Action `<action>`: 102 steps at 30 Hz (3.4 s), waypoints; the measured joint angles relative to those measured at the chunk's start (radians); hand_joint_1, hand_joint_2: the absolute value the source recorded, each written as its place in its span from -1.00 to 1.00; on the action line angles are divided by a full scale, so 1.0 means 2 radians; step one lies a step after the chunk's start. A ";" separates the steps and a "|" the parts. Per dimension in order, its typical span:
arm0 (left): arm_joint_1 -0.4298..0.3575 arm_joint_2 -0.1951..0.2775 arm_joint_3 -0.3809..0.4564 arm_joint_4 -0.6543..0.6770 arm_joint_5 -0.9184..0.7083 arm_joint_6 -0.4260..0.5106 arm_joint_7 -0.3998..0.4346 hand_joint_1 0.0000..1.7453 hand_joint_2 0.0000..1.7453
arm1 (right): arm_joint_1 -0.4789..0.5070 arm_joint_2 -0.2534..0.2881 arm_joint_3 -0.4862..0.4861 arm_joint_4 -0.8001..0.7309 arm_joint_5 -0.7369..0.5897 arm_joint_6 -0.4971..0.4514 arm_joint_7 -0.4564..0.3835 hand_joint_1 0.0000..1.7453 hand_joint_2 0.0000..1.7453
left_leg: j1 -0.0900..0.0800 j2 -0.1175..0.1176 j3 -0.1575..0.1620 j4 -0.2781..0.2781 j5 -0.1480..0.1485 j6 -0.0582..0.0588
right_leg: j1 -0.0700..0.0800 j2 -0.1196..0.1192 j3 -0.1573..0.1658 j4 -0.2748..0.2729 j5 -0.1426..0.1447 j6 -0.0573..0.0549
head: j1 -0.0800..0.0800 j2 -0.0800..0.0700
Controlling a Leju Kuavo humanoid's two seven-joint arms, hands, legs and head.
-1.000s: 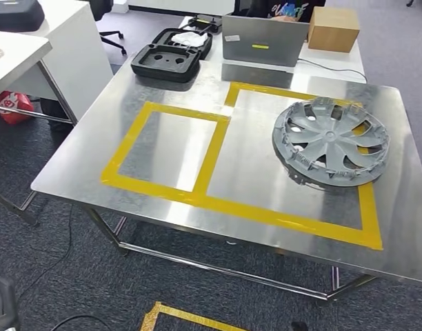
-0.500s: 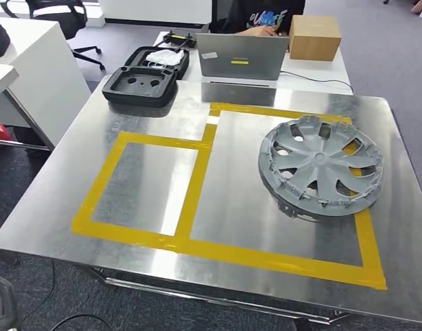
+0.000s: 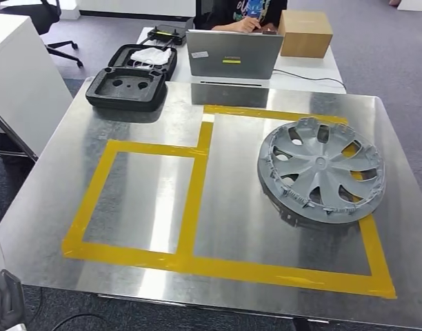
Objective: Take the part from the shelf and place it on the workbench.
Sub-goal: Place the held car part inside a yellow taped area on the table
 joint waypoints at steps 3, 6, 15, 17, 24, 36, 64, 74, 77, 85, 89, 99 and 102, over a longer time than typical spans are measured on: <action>0.000 0.001 -0.001 0.001 0.002 0.000 0.000 1.00 1.00 | 0.000 0.000 0.000 0.000 0.000 0.000 -0.002 -1.00 1.00 | 0.000 0.002 0.003 -0.002 0.002 -0.008 | 0.004 -0.002 0.006 -0.023 0.012 -0.007 | 0.000 0.000; 0.000 0.002 -0.001 0.002 0.002 0.000 0.000 1.00 1.00 | 0.001 0.000 0.000 0.000 0.001 -0.001 -0.004 -1.00 1.00 | 0.001 -0.001 0.004 0.000 -0.003 -0.017 | 0.002 -0.001 0.008 -0.029 0.021 -0.014 | -0.001 0.000; 0.001 0.006 -0.002 0.003 0.005 0.000 0.000 1.00 1.00 | 0.000 0.000 0.000 0.000 0.004 -0.002 -0.005 -1.00 1.00 | 0.006 -0.010 0.037 0.031 -0.049 -0.024 | -0.001 0.004 -0.005 -0.031 0.041 -0.014 | -0.001 0.000; 0.000 0.007 -0.002 0.003 0.005 0.000 0.000 1.00 1.00 | -0.001 0.000 0.000 0.000 0.004 -0.002 -0.006 -1.00 1.00 | 0.004 -0.013 0.063 -0.018 -0.038 -0.019 | -0.001 0.005 -0.006 -0.032 0.045 -0.009 | -0.001 0.000; 0.000 0.008 -0.004 0.004 0.005 0.000 0.000 1.00 1.00 | -0.002 0.000 -0.001 0.000 0.005 -0.003 -0.006 -1.00 1.00 | 0.003 -0.008 0.047 -0.031 -0.017 0.005 | -0.002 0.004 -0.034 0.024 -0.005 0.007 | 0.002 0.000; 0.000 0.008 -0.004 0.004 0.004 -0.008 0.000 1.00 1.00 | -0.004 -0.001 -0.005 0.000 0.012 -0.006 -0.006 -1.00 1.00 | -0.003 -0.005 0.015 -0.028 0.015 -0.011 | 0.005 0.000 0.062 -0.067 0.002 -0.013 | 0.003 0.000; -0.241 0.147 0.165 0.364 -0.119 -0.180 0.075 1.00 1.00 | -0.016 -0.008 0.011 0.000 0.083 0.022 0.016 -1.00 1.00 | -0.002 -0.012 0.049 -0.033 -0.016 -0.011 | 0.002 0.002 0.041 -0.059 0.015 -0.005 | 0.001 0.000; -0.400 0.194 0.065 0.519 -0.300 -0.174 0.192 1.00 1.00 | -0.035 -0.011 0.032 0.000 0.104 0.033 0.028 -1.00 1.00 | -0.001 -0.013 0.049 -0.032 -0.014 -0.011 | 0.002 0.001 0.041 -0.058 0.016 -0.005 | 0.001 0.000; -0.454 0.193 0.019 0.563 -0.338 -0.178 0.216 1.00 1.00 | -0.038 -0.011 0.035 0.000 0.108 0.034 0.033 -1.00 1.00 | -0.001 -0.012 0.048 -0.032 -0.013 -0.011 | 0.002 0.002 0.042 -0.058 0.018 -0.005 | 0.001 0.000; -0.539 0.166 -0.069 0.638 -0.376 -0.184 0.244 1.00 1.00 | -0.041 -0.011 0.046 0.000 0.113 0.036 0.037 -1.00 1.00 | -0.001 -0.012 0.046 -0.032 -0.012 -0.011 | 0.002 0.003 0.043 -0.058 0.019 -0.004 | 0.001 0.000; -0.559 0.148 -0.096 0.655 -0.387 -0.195 0.246 1.00 1.00 | -0.042 -0.011 0.047 0.000 0.115 0.036 0.037 -1.00 1.00 | -0.001 -0.012 0.046 -0.031 -0.012 -0.011 | 0.002 0.002 0.043 -0.058 0.019 -0.003 | 0.001 0.000; -0.581 0.108 -0.140 0.688 -0.391 -0.207 0.259 -1.00 1.00 | -0.043 -0.011 0.054 0.000 0.117 0.036 0.039 -1.00 -1.00 | -0.001 -0.011 0.045 -0.031 -0.011 -0.011 | 0.002 0.004 0.042 -0.058 0.019 -0.003 | 0.001 0.000; -0.583 0.107 -0.141 0.695 -0.387 -0.203 0.259 -1.00 0.00 | -0.042 -0.011 0.055 0.000 0.117 0.036 0.040 -1.00 -1.00 | -0.001 -0.011 0.045 -0.031 -0.011 -0.011 | 0.002 0.004 0.042 -0.057 0.019 -0.003 | 0.001 0.000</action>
